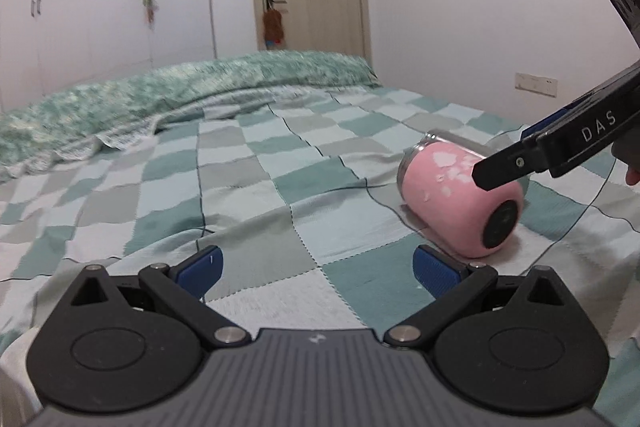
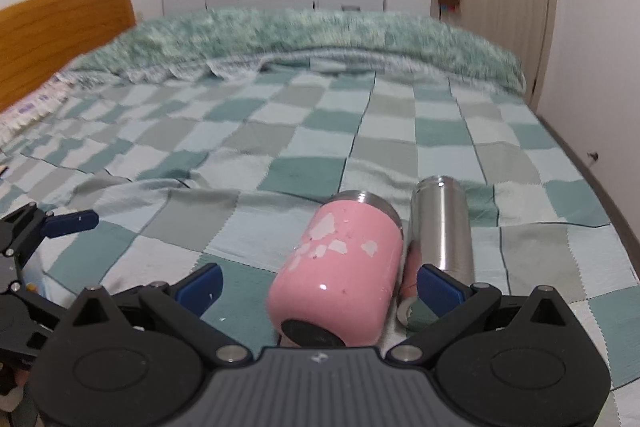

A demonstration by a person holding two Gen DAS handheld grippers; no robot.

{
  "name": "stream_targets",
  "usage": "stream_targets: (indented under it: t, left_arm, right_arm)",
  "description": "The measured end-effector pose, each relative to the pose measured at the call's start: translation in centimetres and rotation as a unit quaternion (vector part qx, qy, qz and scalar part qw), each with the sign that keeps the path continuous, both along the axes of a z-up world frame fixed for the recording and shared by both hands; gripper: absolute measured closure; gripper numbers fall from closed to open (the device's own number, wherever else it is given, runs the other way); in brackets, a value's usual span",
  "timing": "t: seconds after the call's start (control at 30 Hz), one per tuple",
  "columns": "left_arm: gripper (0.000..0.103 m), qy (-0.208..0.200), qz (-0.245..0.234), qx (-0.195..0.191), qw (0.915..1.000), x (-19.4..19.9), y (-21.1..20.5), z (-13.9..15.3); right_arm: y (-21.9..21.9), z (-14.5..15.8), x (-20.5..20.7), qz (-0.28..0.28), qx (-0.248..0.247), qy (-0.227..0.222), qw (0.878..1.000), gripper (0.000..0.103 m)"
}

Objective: Flip cup upright
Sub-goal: 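Close the right tool around the body of the pink cup, then lift the pink cup with the right tool, set it down near the left tool, open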

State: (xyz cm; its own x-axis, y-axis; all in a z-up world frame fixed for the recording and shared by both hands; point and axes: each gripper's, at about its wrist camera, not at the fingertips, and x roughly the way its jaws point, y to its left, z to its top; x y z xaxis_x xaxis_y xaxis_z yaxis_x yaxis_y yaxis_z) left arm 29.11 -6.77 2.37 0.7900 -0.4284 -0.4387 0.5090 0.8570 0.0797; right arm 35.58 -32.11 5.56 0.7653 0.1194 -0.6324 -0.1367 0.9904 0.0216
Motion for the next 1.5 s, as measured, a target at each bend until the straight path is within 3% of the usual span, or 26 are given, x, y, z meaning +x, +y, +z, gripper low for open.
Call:
stream_targets:
  t: [0.37, 0.6, 0.67, 0.77, 0.87, 1.07, 1.3, 1.5]
  left_arm:
    - [0.000, -0.007, -0.063, 0.071, 0.9955, 5.9, 2.0, -0.4]
    - [0.000, 0.027, -0.089, 0.056, 0.9941, 8.0, 2.6, -1.4]
    - [0.000, 0.029, -0.097, 0.057, 0.9932, 7.9, 2.4, -1.5]
    - [0.000, 0.026, -0.119, 0.059, 0.9908, 7.4, 2.0, -1.6]
    - [0.000, 0.018, -0.141, 0.067, 0.9876, 6.5, 1.2, -1.5]
    - [0.000, 0.008, -0.151, 0.067, 0.9862, 5.2, 0.8, -0.9]
    - [0.000, -0.008, -0.135, 0.047, 0.9897, 1.9, 1.8, 2.2]
    - [0.000, -0.030, -0.128, 0.045, 0.9903, -3.0, 3.3, 5.4]
  right_arm:
    - [1.4, -2.3, 7.3, -0.047, -0.014, 0.099, 0.994, 0.000]
    - [1.6, -3.8, 9.1, -0.063, -0.027, 0.123, 0.990, 0.000]
    - [1.4, -4.4, 9.6, -0.069, -0.023, 0.135, 0.988, 0.005]
    - [1.3, -5.2, 9.9, -0.074, -0.024, 0.147, 0.986, 0.016]
    - [1.5, -5.5, 9.9, -0.067, -0.031, 0.147, 0.986, 0.017]
    - [0.9, -4.5, 9.0, -0.064, 0.005, 0.134, 0.989, 0.018]
    - [0.9, -1.6, 5.8, -0.064, 0.031, 0.112, 0.991, 0.018]
    - [3.6, 1.6, 1.2, -0.032, 0.050, 0.096, 0.994, 0.018]
